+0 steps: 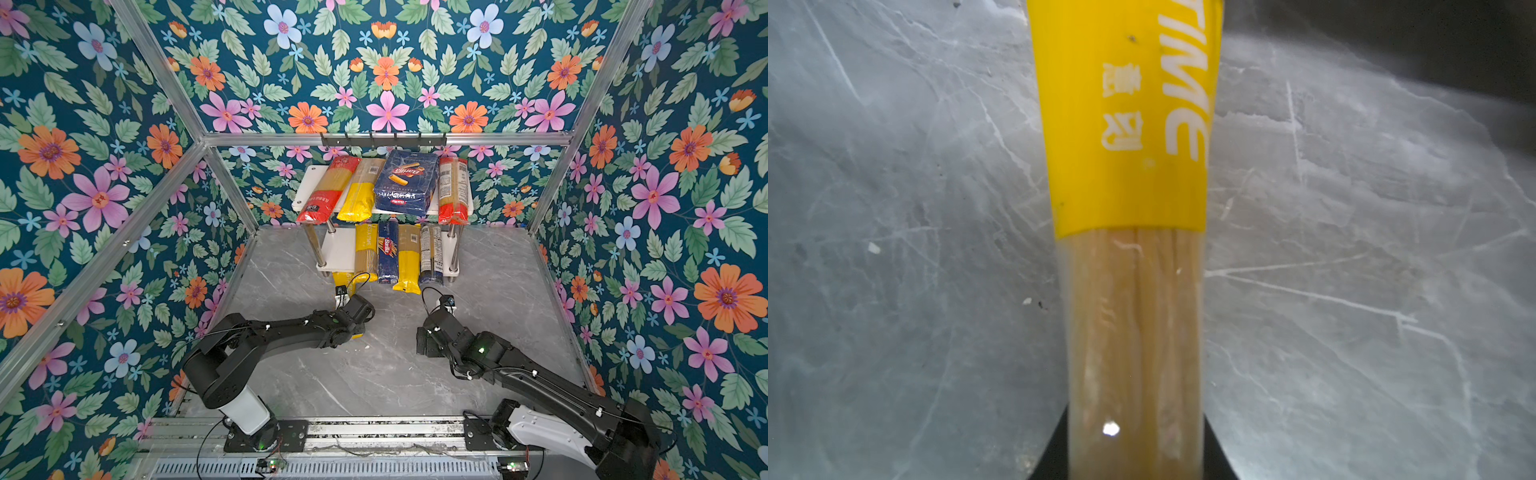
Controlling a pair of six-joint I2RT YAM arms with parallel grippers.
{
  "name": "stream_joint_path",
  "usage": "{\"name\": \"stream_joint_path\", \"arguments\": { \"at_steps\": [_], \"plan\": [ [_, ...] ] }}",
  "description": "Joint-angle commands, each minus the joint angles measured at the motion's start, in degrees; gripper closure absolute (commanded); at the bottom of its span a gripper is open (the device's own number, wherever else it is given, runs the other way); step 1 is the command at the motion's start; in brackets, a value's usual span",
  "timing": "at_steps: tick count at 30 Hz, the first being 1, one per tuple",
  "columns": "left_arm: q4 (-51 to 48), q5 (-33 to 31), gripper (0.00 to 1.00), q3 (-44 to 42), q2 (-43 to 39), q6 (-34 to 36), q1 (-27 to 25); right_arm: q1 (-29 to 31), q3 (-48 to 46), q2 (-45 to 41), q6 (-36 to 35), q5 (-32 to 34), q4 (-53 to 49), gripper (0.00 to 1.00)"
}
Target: Place and organize the pasta boxes and bags onto the shelf
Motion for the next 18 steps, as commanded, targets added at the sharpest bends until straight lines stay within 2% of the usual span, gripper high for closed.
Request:
{"name": "stream_joint_path", "arguments": {
  "at_steps": [1, 2, 11, 18],
  "plan": [
    [-9.14, 4.46, 0.98, -2.34, -1.9, -1.08, 0.01, -0.06, 0.82, 0.89, -1.31, -0.46, 2.04, 0.06],
    [-9.56, 4.34, 1.0, -3.0, -2.93, -1.14, -0.03, -0.05, 1.0, 1.27, -1.43, -0.63, 2.21, 0.06],
    [-14.22, 2.44, 1.0, -5.96, -14.32, -0.97, -0.09, -0.06, 2.36, 3.01, -1.67, -4.08, 4.64, 0.06],
    [-17.7, 0.95, 1.0, -3.25, -21.56, 3.77, -0.27, -0.06, 3.53, 3.21, -1.93, -5.99, 5.35, 0.06]
  ]
}}
